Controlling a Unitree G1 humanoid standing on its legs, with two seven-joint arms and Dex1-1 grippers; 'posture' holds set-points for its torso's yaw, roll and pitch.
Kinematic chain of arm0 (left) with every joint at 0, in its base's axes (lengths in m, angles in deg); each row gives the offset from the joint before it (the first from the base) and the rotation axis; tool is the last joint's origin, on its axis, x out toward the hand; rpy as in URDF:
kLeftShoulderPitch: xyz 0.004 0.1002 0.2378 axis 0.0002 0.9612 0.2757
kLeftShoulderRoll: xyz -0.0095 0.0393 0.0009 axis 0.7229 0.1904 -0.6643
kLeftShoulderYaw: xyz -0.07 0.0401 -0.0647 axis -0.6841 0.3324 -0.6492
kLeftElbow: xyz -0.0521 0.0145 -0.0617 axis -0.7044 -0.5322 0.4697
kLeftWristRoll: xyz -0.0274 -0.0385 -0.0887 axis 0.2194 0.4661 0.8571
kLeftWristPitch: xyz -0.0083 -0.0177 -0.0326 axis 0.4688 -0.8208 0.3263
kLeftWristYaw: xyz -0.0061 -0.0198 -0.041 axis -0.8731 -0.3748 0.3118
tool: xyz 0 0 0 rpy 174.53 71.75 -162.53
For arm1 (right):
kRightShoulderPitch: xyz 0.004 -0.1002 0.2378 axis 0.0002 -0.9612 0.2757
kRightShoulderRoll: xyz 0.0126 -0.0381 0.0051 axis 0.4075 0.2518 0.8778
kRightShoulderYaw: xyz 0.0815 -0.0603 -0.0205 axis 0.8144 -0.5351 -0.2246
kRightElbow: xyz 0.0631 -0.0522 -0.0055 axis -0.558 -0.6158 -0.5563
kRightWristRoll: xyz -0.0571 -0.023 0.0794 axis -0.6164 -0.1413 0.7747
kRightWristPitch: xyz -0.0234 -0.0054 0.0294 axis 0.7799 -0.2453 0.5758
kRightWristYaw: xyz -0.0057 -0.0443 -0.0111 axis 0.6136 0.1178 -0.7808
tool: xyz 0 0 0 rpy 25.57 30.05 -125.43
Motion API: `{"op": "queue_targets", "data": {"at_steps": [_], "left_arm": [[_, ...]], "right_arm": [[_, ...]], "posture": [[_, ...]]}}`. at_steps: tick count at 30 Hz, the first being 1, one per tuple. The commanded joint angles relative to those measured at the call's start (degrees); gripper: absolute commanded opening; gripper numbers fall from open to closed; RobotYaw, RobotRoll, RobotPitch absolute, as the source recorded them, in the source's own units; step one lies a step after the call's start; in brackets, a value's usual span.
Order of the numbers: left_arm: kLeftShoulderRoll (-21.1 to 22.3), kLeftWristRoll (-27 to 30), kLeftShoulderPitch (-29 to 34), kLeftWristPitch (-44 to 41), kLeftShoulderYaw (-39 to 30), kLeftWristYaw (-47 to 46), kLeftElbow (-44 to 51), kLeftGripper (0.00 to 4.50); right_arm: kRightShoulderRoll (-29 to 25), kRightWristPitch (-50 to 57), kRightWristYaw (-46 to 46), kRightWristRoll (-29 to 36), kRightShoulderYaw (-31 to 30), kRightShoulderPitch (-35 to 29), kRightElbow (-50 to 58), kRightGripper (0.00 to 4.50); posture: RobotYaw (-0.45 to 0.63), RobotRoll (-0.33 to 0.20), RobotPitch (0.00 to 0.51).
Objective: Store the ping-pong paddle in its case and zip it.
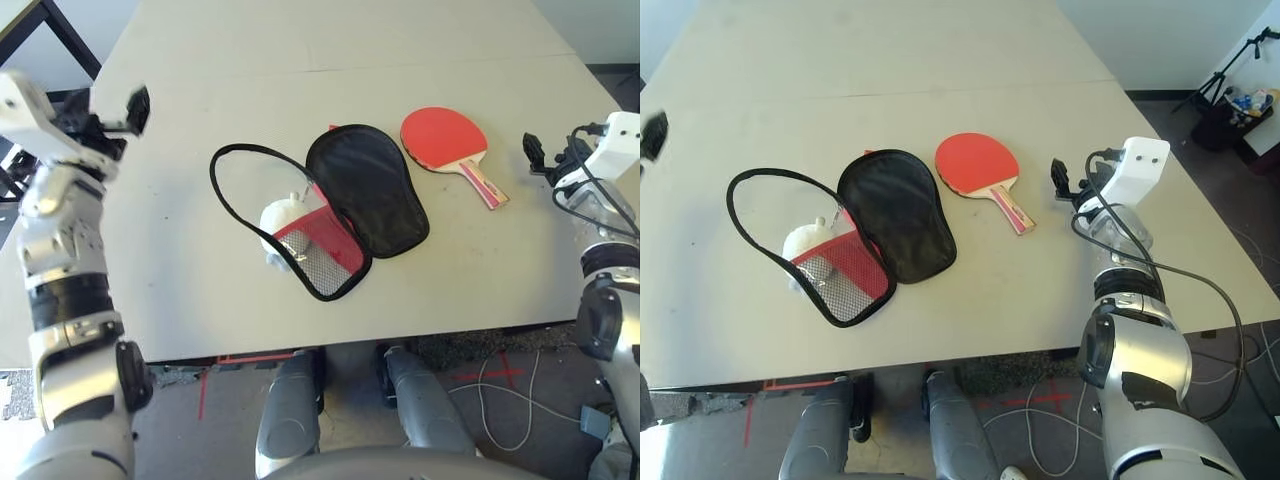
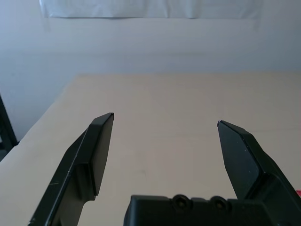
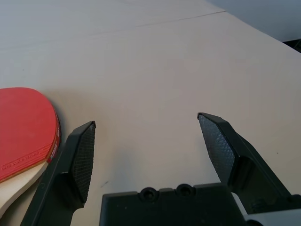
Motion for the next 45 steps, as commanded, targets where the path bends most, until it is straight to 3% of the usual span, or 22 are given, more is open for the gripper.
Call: {"op": "queue_targets", "data": {"at_steps": [1, 8, 15, 23, 29, 37, 45], "left_arm": [[-0.2, 4.2, 0.5, -8.8, 5.1, 5.0, 8.6, 4.5], [-0.7, 11.9, 6.0, -22.0, 14.5, 13.8, 24.7, 4.5], [-1.7, 12.6, 8.4, -26.1, 19.5, 15.7, 30.6, 4.5], [-3.2, 10.3, 9.1, -24.9, 22.0, 16.5, 30.4, 4.5], [-4.0, 8.9, 9.3, -24.3, 22.8, 16.9, 30.2, 4.5], [-4.5, 8.0, 10.1, -24.4, 22.6, 16.8, 30.9, 4.5], [-5.0, 8.1, 10.8, -25.1, 22.5, 16.1, 32.3, 4.5]], "right_arm": [[-0.3, 1.3, 0.6, -0.8, -0.5, -0.6, 0.3, 4.46], [0.1, 6.5, 3.7, -3.2, -2.9, 1.1, 2.7, 4.46], [1.0, 21.0, 3.0, -4.0, -6.7, 0.9, 15.4, 4.46], [0.9, 55.1, 1.3, -3.1, -12.8, 1.5, 41.5, 4.46], [-2.3, 79.4, -3.0, -4.2, -24.0, 7.0, 47.2, 4.46], [-2.5, 86.4, -4.9, -5.2, -29.9, 11.9, 43.0, 4.46], [-0.7, 81.9, -7.0, -7.0, -33.7, 12.9, 37.0, 4.46]], "posture": [[-0.03, 0.0, 0.234], [-0.04, 0.0, 0.227], [-0.05, 0.0, 0.218], [-0.06, 0.0, 0.216], [-0.06, 0.0, 0.217], [-0.04, 0.0, 0.223], [-0.02, 0.0, 0.228]]}}
